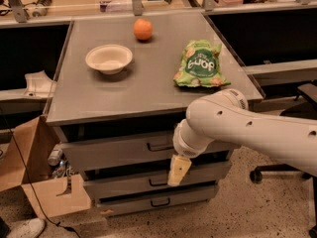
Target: Open top drawer
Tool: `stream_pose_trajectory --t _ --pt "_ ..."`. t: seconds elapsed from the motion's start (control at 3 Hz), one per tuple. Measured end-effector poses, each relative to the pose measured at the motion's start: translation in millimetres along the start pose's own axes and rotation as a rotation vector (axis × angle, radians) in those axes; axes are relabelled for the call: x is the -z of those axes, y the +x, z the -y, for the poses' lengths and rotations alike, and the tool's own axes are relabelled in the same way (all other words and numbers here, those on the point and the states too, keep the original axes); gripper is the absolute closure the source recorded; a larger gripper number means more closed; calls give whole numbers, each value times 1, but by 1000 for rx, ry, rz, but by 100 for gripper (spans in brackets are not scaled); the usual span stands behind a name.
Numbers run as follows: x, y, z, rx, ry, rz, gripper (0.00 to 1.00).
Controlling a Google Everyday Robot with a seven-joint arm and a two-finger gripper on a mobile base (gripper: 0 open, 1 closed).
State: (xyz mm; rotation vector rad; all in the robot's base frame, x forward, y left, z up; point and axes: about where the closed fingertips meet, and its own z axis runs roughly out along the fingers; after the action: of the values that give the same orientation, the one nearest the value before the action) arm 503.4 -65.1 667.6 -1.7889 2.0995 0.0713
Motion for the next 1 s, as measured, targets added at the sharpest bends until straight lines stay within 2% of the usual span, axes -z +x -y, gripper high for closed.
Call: stream_pose_trajectory --t 0.67,1.0 --pt "9 2 -16 31 -42 57 0" --pt "33 2 -26 34 -64 103 0"
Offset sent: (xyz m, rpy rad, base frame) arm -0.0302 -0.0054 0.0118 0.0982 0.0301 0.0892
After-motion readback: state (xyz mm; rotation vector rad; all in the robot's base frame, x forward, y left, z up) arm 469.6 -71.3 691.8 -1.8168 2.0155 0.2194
